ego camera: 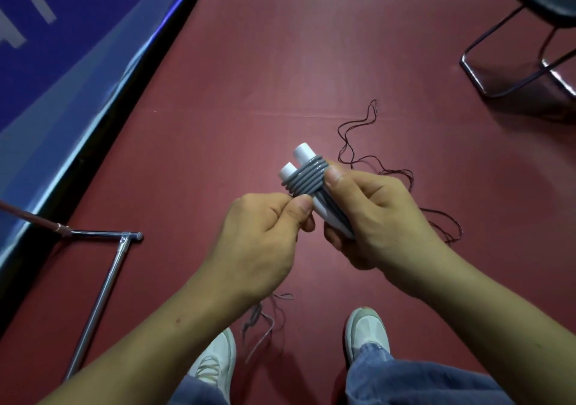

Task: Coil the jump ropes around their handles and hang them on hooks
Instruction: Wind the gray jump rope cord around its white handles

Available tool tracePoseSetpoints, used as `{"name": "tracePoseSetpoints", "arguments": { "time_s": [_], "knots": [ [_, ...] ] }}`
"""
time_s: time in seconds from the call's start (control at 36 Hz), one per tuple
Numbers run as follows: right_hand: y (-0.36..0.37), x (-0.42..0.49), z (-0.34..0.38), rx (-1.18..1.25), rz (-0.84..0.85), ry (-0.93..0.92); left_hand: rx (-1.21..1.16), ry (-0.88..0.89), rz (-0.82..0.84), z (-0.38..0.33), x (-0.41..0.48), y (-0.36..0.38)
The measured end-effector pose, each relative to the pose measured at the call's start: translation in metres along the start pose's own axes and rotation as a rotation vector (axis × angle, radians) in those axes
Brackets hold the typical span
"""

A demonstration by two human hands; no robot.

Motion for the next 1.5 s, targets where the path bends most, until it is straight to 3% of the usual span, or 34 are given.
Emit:
{"name": "tracePoseSetpoints", "arguments": {
  "time_s": [0.28,0.53,0.83,1.17,1.28,1.39,1.5],
  "knots": [
    [0.001,-0.003,-0.014,-0.476,0.215,0.051,0.024,-0.25,0.123,0.019,0.005,0.006],
    [-0.008,-0.004,-0.026,-0.865,0.172,-0.003,0.07,-0.372,0.198,0.033,0.004,0.012],
    [-0.004,0.001,-0.034,-1.005,0.218,0.143,-0.033,-0.43,0.31,0.032,0.005,0.005],
    [0.028,-0.002,-0.03,-1.121,0.397,0.039,-0.055,-0.486,0.304,0.037,0.022,0.007],
    [0.03,-0.003,-0.033,-1.145,0.428,0.043,0.071,-0.424,0.353,0.028,0.023,0.01],
    [0.033,-0.011,-0.038,-1.146,0.499,0.029,0.4,-0.165,0.318,0.016,0.033,-0.005],
    [0.036,-0.018,-0.043,-1.022,0.549,0.063,0.365,-0.028,0.311,0.013,0.038,-0.017]
  ]
}}
Point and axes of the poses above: each hand's wrist, its own x-axis towards the middle knuckle, its own y-axis out of the palm, z = x × y, the point moved 8 cm from there along x, towards the middle knuckle, and after that the axes turned 9 degrees about -y, right-handed, at the moved point
